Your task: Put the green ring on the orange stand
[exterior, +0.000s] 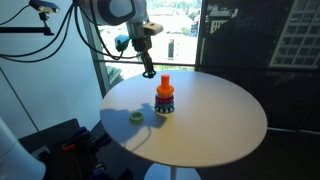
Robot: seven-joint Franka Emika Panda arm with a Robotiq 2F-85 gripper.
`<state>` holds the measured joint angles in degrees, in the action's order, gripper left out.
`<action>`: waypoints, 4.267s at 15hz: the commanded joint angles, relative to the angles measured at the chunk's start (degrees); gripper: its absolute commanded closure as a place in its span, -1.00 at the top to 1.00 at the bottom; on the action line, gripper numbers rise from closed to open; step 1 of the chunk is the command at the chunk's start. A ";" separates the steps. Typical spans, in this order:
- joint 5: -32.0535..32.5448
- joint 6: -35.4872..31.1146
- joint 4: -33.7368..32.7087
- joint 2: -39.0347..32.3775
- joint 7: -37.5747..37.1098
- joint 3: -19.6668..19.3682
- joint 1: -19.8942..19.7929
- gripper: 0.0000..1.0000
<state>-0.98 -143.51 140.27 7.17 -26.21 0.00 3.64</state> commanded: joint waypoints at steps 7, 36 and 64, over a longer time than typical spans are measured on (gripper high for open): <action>-1.01 3.95 -7.80 -1.77 -0.83 0.67 -3.36 -0.10; 1.73 6.53 -16.23 -13.98 -7.98 -0.92 -2.16 -0.10; 0.10 28.73 -1.13 9.97 6.07 1.41 -2.39 1.00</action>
<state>-0.45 -116.55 136.94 12.41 -21.92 1.11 2.48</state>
